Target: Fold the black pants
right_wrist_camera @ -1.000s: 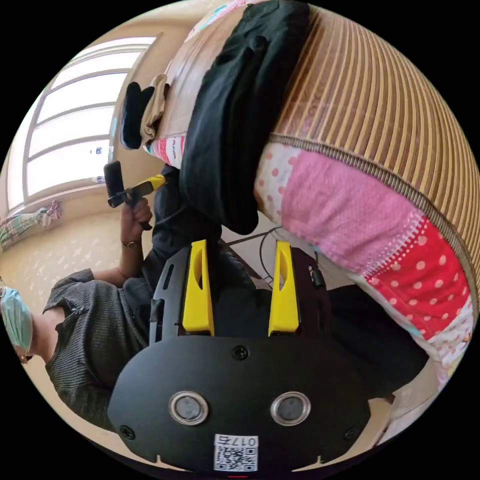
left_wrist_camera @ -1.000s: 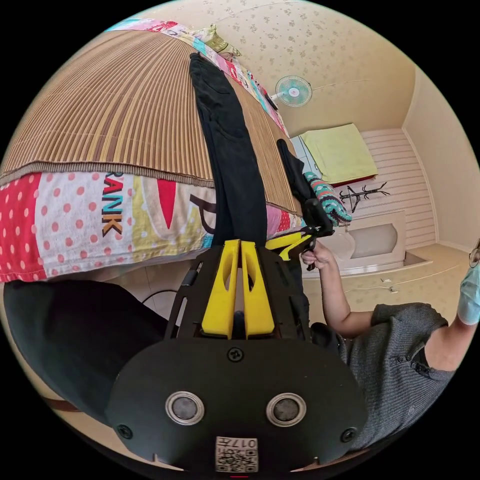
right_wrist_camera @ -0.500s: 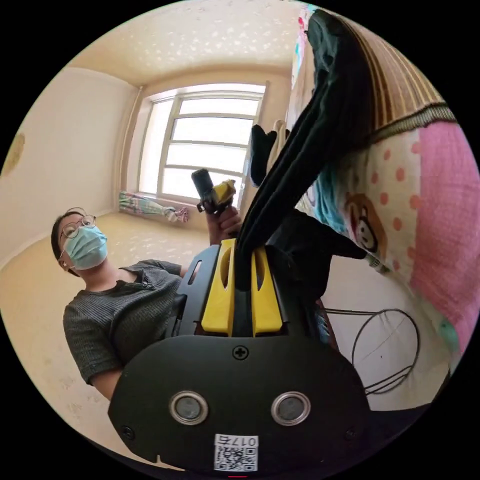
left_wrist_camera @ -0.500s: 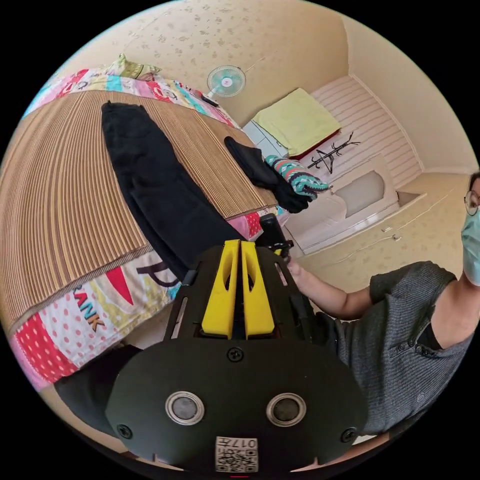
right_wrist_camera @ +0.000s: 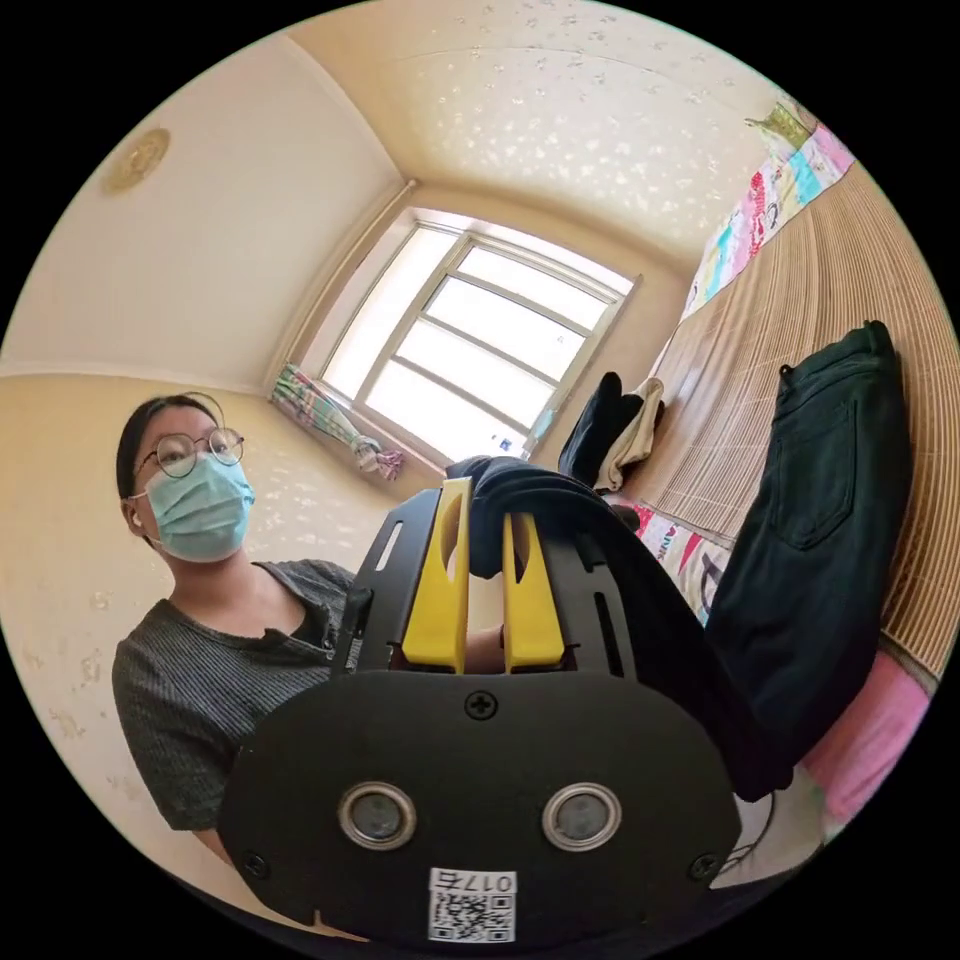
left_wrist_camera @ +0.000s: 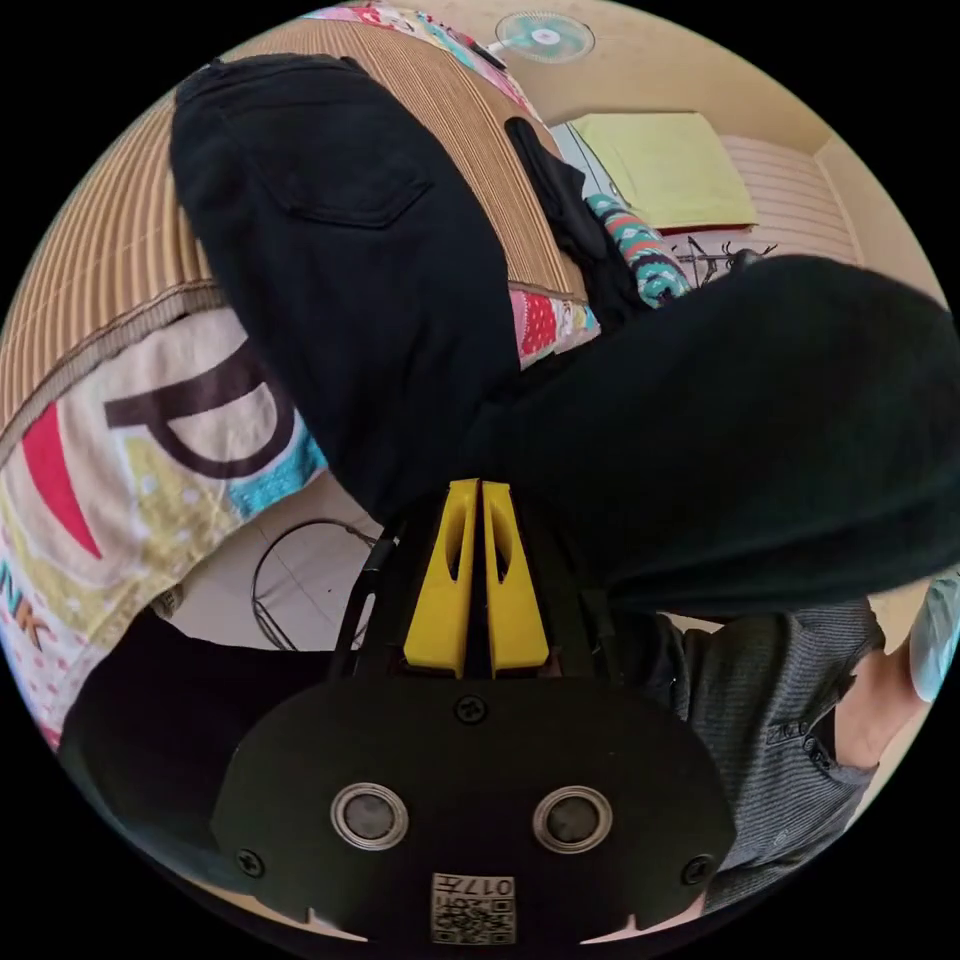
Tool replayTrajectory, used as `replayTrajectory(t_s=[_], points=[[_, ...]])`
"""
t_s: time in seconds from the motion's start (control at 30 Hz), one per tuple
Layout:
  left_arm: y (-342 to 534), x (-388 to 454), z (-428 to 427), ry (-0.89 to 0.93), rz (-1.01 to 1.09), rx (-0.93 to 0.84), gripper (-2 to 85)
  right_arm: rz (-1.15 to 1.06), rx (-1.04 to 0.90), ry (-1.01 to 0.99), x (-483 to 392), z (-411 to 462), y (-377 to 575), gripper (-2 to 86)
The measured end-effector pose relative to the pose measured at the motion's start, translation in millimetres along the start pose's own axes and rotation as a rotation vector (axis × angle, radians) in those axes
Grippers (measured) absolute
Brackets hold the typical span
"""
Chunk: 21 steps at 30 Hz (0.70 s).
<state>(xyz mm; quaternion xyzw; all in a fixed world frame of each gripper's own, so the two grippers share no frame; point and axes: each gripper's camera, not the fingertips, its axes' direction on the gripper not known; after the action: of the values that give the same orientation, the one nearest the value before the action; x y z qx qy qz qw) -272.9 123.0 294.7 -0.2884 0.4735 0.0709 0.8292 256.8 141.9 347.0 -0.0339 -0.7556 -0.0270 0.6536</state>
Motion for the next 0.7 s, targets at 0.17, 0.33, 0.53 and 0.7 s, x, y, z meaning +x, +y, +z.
replayTrajectory(t_s=[0.17, 0.33, 0.53, 0.7], points=[[42.3, -19.2, -68.6, 0.028, -0.089, 0.262, -0.1, 0.15, 0.016, 0.074, 78.4, 7.5, -68.6, 1.5], [54.4, -28.0, -99.0, 0.17, -0.092, 0.441, 11.8, 0.288, -0.088, 0.312, 153.7, 20.0, -115.7, 7.4], [29.8, -32.1, -105.9, 0.083, -0.154, 0.467, 17.8, 0.089, -0.044, 0.144, 120.3, 12.2, -124.0, 16.7], [4.9, -20.4, -123.3, -0.102, -0.118, 0.577, 16.9, 0.04, -0.104, 0.758, 76.8, 8.6, -97.7, 16.8]])
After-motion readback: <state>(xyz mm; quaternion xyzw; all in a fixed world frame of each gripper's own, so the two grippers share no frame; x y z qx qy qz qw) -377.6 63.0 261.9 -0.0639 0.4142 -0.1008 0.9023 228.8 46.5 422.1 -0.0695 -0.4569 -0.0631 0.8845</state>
